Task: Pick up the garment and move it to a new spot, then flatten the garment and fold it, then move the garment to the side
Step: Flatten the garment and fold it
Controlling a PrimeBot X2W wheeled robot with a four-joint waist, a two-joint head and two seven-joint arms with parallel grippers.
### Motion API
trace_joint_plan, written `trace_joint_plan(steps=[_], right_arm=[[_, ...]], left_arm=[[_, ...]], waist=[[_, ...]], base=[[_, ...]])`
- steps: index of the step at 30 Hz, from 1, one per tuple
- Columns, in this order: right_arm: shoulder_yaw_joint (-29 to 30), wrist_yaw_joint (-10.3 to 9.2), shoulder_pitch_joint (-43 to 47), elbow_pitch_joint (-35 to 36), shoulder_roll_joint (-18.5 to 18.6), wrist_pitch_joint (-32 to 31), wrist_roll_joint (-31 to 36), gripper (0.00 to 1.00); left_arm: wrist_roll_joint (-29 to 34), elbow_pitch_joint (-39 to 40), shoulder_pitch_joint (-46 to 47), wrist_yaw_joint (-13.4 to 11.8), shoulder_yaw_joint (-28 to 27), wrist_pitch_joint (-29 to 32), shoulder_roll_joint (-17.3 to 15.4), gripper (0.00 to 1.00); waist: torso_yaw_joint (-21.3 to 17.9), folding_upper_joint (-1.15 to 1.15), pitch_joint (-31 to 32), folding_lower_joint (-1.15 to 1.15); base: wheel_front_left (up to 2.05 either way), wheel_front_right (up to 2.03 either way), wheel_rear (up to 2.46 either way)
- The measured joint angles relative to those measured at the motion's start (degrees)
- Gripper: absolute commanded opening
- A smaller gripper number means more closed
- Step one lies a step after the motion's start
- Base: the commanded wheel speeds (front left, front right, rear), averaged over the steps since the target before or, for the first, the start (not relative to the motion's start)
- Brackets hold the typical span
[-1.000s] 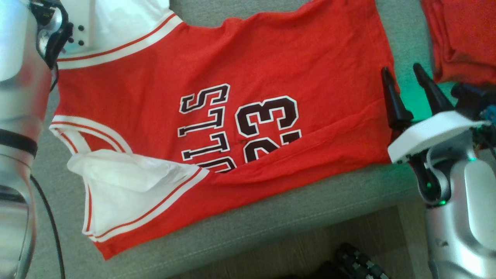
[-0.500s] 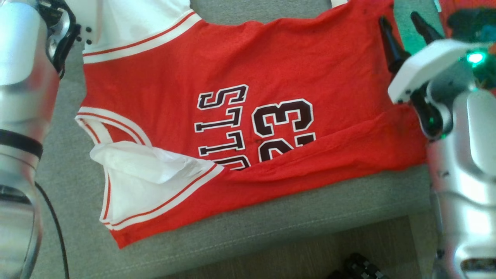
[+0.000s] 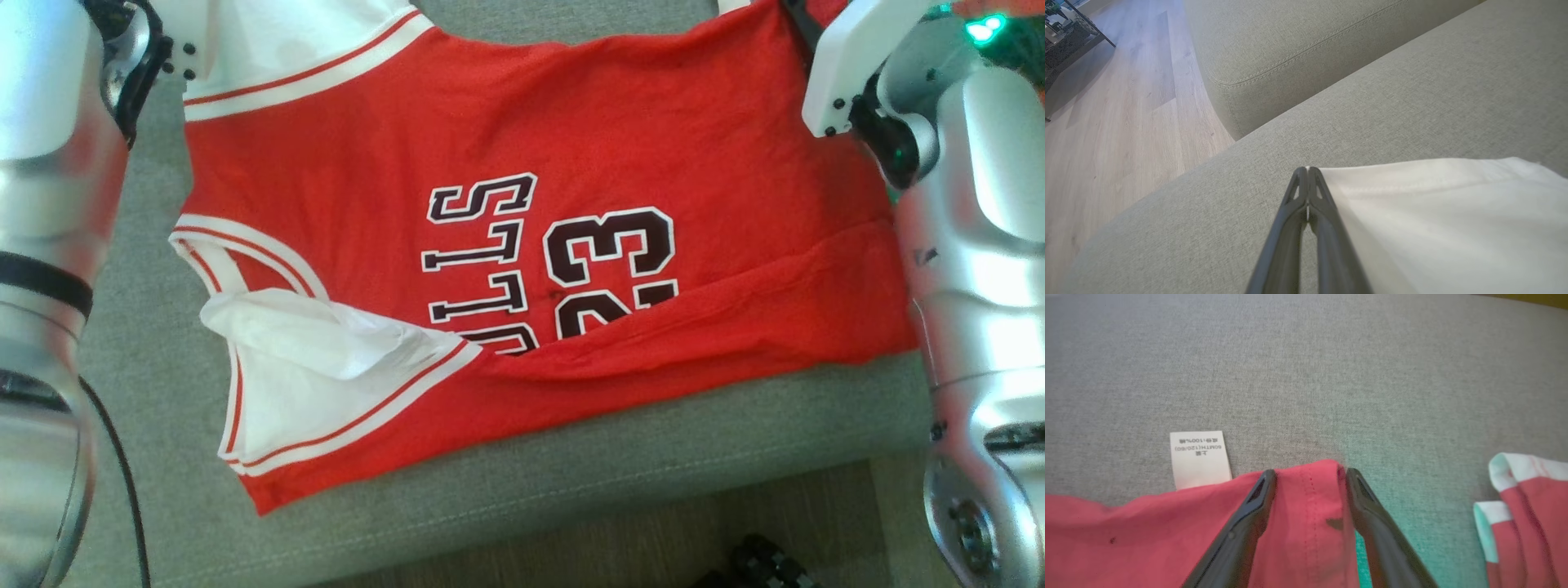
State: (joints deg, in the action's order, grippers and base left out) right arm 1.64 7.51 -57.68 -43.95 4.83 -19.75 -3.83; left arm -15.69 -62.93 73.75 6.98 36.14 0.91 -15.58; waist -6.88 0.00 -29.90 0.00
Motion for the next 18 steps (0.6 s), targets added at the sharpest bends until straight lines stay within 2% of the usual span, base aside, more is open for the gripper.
trace_joint_plan(steps=[4,6,7,8,9,14,18], right_arm=[[-0.29,0.00,-2.25,-2.94,0.00,-0.59,1.05,0.78],[-0.44,0.00,-3.28,-4.19,0.00,-1.03,1.66,0.53],[-0.65,0.00,-3.67,-4.60,0.01,-1.02,2.01,0.37],[-0.71,0.00,-4.02,-4.98,0.02,-1.02,2.41,0.14],[-0.80,0.00,-4.28,-5.34,0.08,-1.01,2.76,0.00],[-0.53,0.00,-5.02,-6.28,0.64,0.14,3.50,0.00],[1.59,0.00,-6.25,-6.25,1.12,3.82,4.85,0.00]], left_arm=[[0.00,-0.78,0.91,0.01,0.25,-0.24,0.53,0.00],[0.00,-1.25,1.01,0.01,0.36,-0.51,0.84,0.00],[0.00,-1.55,1.01,0.01,0.43,-0.51,0.93,0.00],[-0.01,-1.82,1.02,0.01,0.54,-0.51,1.03,0.00],[-0.01,-2.04,1.06,0.01,0.66,-0.53,1.09,0.00],[-0.01,-2.41,1.53,0.08,1.23,-2.01,1.11,0.00],[0.15,-2.13,2.72,-0.33,1.70,-5.98,0.90,0.00]], waist=[[0.33,0.00,-0.15,0.00],[0.46,0.00,-0.12,0.00],[0.50,0.00,-0.09,0.00],[0.54,0.00,-0.08,0.00],[0.57,0.00,-0.07,0.00],[0.64,0.00,-0.03,0.00],[0.66,0.00,-0.31,0.00]], base=[[0.00,0.00,0.00],[0.00,0.00,0.00],[0.00,0.00,0.00],[0.00,0.00,0.00],[0.00,0.00,0.00],[0.00,0.00,0.00],[0.00,0.00,0.00]])
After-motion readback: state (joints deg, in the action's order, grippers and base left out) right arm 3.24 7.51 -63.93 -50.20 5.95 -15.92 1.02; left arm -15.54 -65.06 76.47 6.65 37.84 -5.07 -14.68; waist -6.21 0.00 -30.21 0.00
